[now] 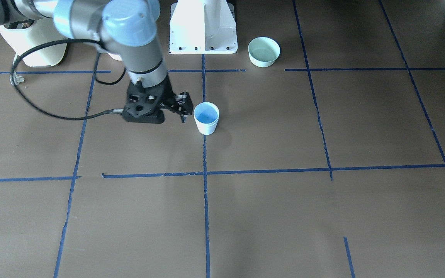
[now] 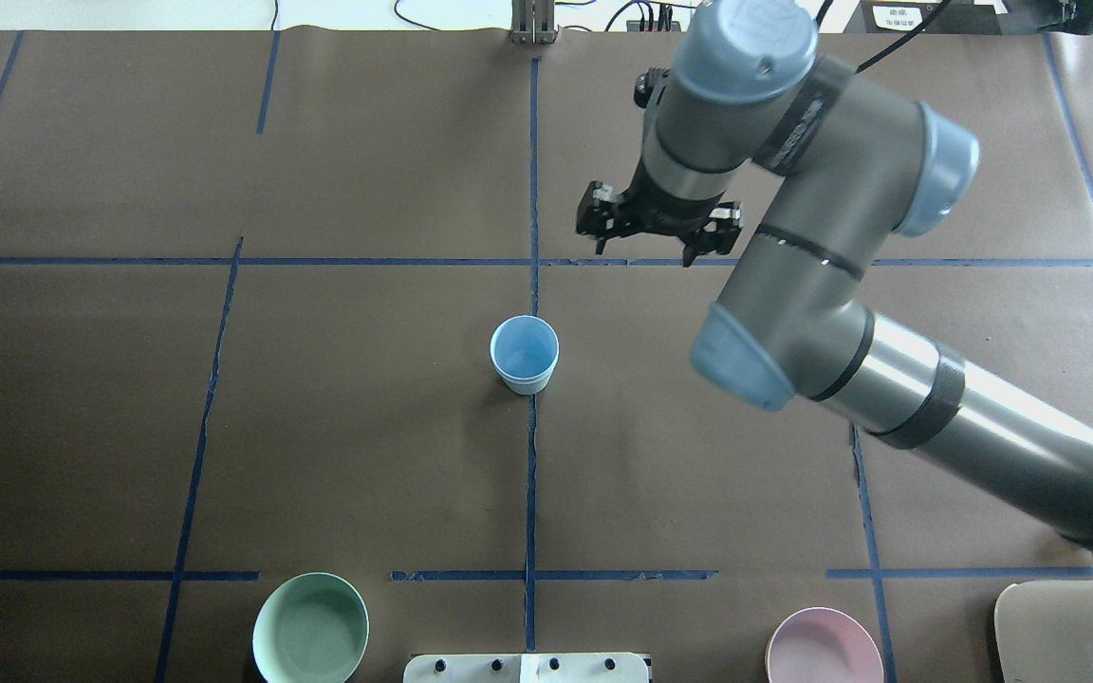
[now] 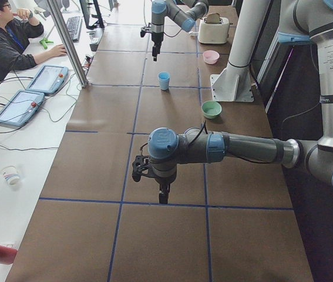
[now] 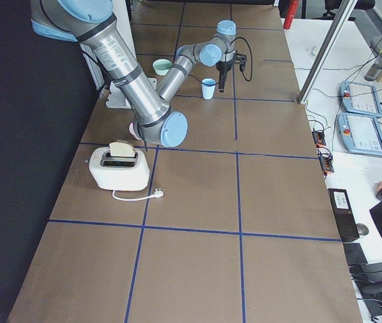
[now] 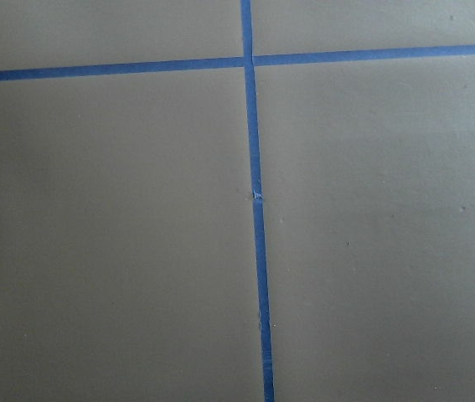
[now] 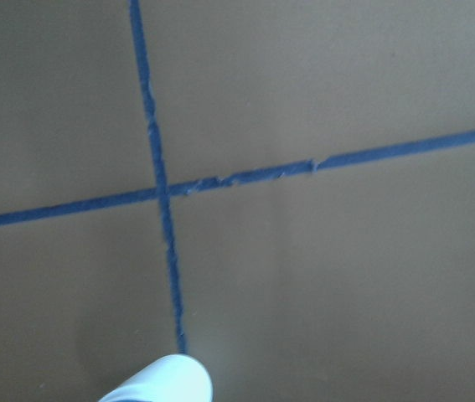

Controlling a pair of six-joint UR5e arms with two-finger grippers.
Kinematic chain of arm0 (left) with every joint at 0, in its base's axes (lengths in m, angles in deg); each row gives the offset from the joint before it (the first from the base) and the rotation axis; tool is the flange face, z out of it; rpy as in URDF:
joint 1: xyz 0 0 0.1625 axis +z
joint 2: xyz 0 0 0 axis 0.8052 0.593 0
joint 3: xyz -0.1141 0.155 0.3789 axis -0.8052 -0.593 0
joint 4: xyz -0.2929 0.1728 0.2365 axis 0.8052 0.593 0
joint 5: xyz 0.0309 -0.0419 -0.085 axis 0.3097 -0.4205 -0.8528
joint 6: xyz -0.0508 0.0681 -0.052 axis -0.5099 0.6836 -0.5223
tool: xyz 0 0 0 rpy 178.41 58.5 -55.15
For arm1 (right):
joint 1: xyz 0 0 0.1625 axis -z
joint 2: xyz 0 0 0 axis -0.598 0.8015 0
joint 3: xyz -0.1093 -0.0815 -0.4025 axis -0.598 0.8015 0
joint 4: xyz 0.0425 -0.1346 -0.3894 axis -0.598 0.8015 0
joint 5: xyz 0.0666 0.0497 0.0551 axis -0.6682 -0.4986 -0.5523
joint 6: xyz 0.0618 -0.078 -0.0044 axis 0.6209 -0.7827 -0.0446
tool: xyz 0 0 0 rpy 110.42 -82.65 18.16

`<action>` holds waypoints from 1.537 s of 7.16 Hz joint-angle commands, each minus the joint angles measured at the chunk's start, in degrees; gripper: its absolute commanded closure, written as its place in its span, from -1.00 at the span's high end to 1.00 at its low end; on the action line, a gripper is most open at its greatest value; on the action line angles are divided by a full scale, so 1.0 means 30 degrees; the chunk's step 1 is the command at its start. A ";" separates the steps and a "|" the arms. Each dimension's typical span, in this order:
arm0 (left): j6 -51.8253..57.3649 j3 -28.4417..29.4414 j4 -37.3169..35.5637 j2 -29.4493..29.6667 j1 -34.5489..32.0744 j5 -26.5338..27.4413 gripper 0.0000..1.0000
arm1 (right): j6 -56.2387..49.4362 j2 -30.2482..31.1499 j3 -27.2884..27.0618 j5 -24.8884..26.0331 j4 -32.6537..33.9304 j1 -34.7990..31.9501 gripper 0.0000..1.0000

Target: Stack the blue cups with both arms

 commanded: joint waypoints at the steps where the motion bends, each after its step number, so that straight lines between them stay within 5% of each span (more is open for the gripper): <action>1: -0.0260 0.0127 0.0038 0.0051 0.0023 0.0002 1.00 | -0.9162 0.4447 -0.0637 -0.2797 -0.0003 -0.4709 1.00; 6: -0.0113 0.1062 0.0274 0.0726 0.0081 0.0061 1.00 | -2.4483 1.3450 -0.0907 -0.4913 -0.0091 -1.2773 1.00; 11: -0.0084 0.1182 0.0273 0.0550 0.0110 0.0178 1.00 | -2.4529 1.7099 -0.2636 -0.4883 -0.0091 -1.4132 1.00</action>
